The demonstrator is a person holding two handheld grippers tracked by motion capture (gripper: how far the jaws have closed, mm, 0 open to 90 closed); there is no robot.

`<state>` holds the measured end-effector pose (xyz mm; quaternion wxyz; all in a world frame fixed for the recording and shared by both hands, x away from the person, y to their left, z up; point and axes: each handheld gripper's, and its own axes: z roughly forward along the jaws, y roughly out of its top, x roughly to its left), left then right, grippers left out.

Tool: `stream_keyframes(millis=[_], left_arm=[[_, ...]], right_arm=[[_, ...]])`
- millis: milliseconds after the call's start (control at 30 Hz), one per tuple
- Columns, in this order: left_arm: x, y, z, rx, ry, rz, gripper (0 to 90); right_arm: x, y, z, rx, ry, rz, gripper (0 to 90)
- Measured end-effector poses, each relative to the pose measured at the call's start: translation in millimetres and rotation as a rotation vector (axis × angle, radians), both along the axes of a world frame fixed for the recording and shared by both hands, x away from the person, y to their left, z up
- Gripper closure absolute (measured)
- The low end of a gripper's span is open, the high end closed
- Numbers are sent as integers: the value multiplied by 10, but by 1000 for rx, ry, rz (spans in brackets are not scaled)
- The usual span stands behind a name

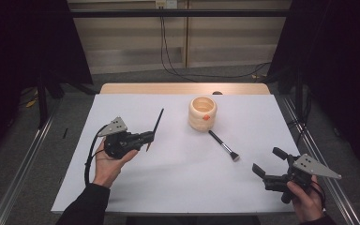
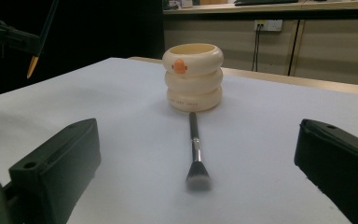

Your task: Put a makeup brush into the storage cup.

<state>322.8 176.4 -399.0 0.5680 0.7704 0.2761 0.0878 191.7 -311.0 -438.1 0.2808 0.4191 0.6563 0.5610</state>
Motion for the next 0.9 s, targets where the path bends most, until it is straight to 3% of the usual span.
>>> stream_keyframes(millis=[67, 133, 167, 267, 300, 333, 400, 433, 467, 700, 900], left_arm=[[-21, 12, 27, -8, -29, 23, 834], [-28, 23, 43, -31, -42, 13, 833], [-43, 32, 58, -21, -55, 29, 833], [-53, 43, 73, -67, -69, 34, 834], [-69, 46, 84, -50, -83, 65, 834], [-75, 51, 85, -56, -87, 65, 834], [-69, 51, 73, -59, -87, 42, 834], [-79, 49, 69, -52, -79, 64, 834], [-68, 49, 58, -68, -69, 38, 834], [-116, 17, 75, -62, -70, 42, 834], [-167, -40, 89, -80, -59, -3, 834]], right_arm=[[-1, -1, 0, 1, 1, -3, 0], [-3, 0, 0, 3, 2, -4, 0], [-4, 1, 0, 4, 3, -2, 0], [-6, 3, 0, 7, 1, -5, 0], [-5, 0, -1, 2, 1, -4, 0], [-6, 1, -1, 4, 3, -5, 0], [-5, -2, -3, 1, 2, -4, 0], [-5, -2, -3, 1, 2, -4, 0], [-7, -3, -3, 2, 6, -2, 0], [-14, 5, 0, 4, 5, -7, 0], [-8, 3, -1, 9, 1, -4, 0]])
